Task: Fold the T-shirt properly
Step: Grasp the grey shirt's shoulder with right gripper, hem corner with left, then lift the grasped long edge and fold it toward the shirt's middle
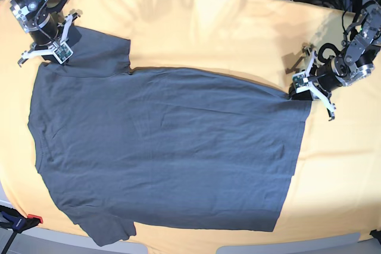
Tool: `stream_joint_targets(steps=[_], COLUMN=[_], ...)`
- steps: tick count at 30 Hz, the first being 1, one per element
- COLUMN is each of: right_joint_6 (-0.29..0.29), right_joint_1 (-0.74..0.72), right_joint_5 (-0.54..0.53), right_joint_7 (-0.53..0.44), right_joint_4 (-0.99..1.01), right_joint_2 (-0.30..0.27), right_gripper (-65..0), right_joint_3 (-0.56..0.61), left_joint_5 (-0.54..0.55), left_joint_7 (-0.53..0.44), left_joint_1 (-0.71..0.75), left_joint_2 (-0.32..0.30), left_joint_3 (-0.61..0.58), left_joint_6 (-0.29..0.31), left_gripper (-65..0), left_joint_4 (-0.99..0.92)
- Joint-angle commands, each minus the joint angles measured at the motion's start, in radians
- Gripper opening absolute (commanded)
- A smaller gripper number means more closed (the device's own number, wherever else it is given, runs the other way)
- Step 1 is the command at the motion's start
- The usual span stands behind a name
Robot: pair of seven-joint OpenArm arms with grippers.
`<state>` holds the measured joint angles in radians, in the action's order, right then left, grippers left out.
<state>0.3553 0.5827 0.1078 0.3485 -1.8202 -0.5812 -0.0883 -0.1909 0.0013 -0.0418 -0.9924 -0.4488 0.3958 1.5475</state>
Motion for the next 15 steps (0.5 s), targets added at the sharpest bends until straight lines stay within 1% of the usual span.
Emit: stream_joint_targets(steps=[1, 2, 4, 8, 12, 15], right_joint_6=[-0.028, -0.045, -0.054, -0.079, -0.102, -0.101], right_joint_1=[0.005, 0.005, 0.008, 0.058, 0.133, 0.187], right_joint_5=[0.018, 0.019, 0.019, 0.019, 0.027, 0.026], right_joint_7=[0.028, 0.029, 0.037, 0.068, 0.119, 0.13], right_joint_4=[-0.014, -0.027, -0.064, -0.19, -0.303, -0.356], right_joint_2=[-0.015, -0.016, -0.023, -0.063, -0.107, -0.12], right_gripper=[-65.0, -65.0, -65.0, -65.0, -65.0, -65.0], right_joint_3=[-0.008, -0.009, -0.012, -0.013, -0.02, -0.058], left_joint_5=[-0.006, -0.006, -0.006, -0.004, 0.074, 0.11], left_joint_7=[0.018, 0.018, 0.018, 0.025, 0.033, 0.033], left_joint_1=[-0.009, -0.008, -0.008, -0.008, -0.008, -0.008], left_joint_2=[-0.027, -0.031, -0.041, -0.083, -0.142, -0.185], left_joint_3=[0.007, 0.007, 0.007, 0.007, 0.007, 0.007], left_joint_6=[-0.001, -0.002, -0.01, -0.019, -0.019, -0.018], left_gripper=[-65.0, -65.0, -65.0, -65.0, -65.0, -65.0], left_joint_4=[0.007, 0.011, 0.029, 0.097, 0.157, 0.194])
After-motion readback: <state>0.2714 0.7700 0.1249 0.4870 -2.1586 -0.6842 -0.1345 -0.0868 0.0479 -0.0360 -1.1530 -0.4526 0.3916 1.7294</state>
